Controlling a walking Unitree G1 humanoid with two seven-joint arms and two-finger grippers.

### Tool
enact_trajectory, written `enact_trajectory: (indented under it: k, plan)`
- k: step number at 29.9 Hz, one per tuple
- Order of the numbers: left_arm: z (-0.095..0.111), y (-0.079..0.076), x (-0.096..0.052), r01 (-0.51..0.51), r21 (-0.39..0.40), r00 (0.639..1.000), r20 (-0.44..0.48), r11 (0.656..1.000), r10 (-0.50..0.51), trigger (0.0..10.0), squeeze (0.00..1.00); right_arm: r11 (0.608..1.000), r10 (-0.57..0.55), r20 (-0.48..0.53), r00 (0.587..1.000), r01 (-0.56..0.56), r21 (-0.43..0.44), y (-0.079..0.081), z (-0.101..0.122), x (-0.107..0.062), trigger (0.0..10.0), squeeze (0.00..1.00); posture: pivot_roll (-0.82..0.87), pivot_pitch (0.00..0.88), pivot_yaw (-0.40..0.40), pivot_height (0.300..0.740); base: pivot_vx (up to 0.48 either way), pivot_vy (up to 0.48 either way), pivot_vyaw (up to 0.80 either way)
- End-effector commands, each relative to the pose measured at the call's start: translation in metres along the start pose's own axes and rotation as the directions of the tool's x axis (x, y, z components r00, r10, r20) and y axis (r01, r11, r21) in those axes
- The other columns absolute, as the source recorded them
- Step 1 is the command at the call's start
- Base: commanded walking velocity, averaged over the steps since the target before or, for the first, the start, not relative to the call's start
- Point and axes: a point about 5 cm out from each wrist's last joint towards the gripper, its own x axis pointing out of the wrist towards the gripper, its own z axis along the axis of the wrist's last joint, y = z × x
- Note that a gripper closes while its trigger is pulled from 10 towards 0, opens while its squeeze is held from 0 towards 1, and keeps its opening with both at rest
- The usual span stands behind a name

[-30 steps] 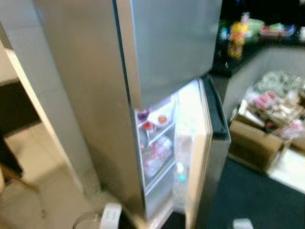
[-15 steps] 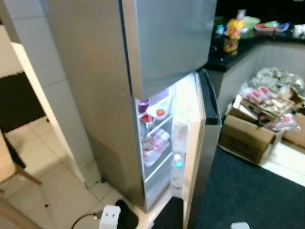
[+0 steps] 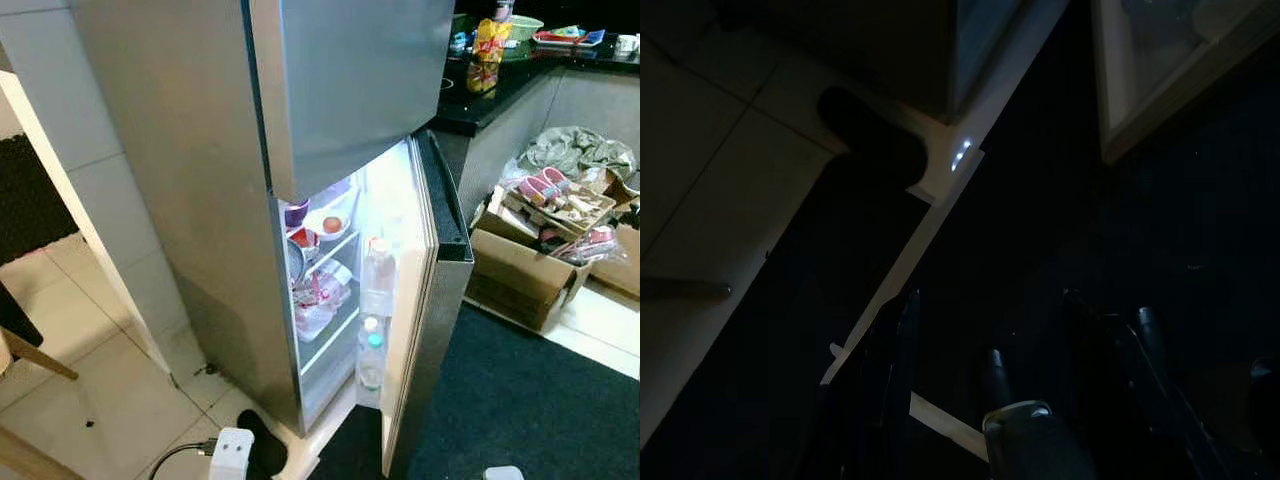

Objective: Restocking fridge

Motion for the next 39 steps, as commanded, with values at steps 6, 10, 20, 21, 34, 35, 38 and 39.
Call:
enact_trajectory:
  k: [6, 10, 20, 21, 34, 35, 38, 39]
  plan:
    - [-0.001, 0.004, 0.0, -0.009, 0.02, 1.0, -0.014, 1.0, 0.009, 10.0, 0.0, 1.0, 0.001, 0.008, 1.0, -0.001, 0.004, 0.001, 0.001, 0.0, 10.0, 0.0, -0.06, 0.074, 0.043, 0.74, 0.468, 0.0, 0.0]
    - [0.002, 0.001, 0.001, 0.02, 0.061, 1.0, 0.001, 0.998, -0.02, 10.0, 0.0, 1.0, -0.005, 0.007, 1.0, 0.005, 0.008, 0.001, -0.001, 0.0, 10.0, 0.0, -0.06, 0.073, 0.053, 0.74, 0.102, 0.0, 0.0]
    - [0.01, -0.003, 0.002, 0.04, 0.088, 0.999, 0.032, 0.995, -0.043, 10.0, 0.0, 1.0, -0.018, 0.0, 1.0, 0.018, 0.021, 0.0, -0.007, -0.002, 10.0, 0.0, -0.06, 0.077, 0.06, 0.74, 0.0, 0.0, 0.0]
    - [0.01, -0.004, 0.002, 0.042, 0.09, 0.998, 0.032, 0.995, -0.045, 10.0, 0.0, 1.0, -0.019, 0.0, 1.0, 0.019, 0.022, 0.0, -0.008, -0.002, 10.0, 0.0, -0.06, 0.077, 0.06, 0.74, 0.0, 0.0, 0.0]
    - [0.005, -0.004, 0.001, 0.043, 0.09, 0.999, 0.024, 0.995, -0.046, 10.0, 0.0, 1.0, 0.013, 0.014, 1.0, -0.013, -0.007, 0.003, -0.006, -0.001, 10.0, 0.0, -0.07, 0.096, 0.057, 0.74, 0.0, 0.0, 0.0]
    - [0.005, -0.004, 0.001, 0.043, 0.09, 0.999, 0.024, 0.995, -0.046, 10.0, 0.0, 1.0, 0.013, 0.014, 1.0, -0.013, -0.007, 0.003, -0.006, -0.001, 10.0, 0.0, -0.07, 0.096, 0.057, 0.74, 0.0, 0.0, 0.0]
    - [0.005, -0.003, 0.001, 0.026, 0.07, 0.999, 0.029, 0.997, -0.028, 10.0, 0.0, 0.986, 0.131, 0.023, 0.991, -0.128, -0.104, 0.015, 0.003, 0.001, 10.0, 0.0, -0.06, 0.098, 0.055, 0.74, 0.0, 0.0, 0.0]
    - [0.005, -0.003, 0.001, 0.026, 0.07, 0.999, 0.029, 0.997, -0.028, 10.0, 0.0, 0.986, 0.131, 0.023, 0.991, -0.128, -0.104, 0.015, 0.003, 0.001, 10.0, 0.0, -0.06, 0.098, 0.055, 0.74, 0.0, 0.0, 0.0]
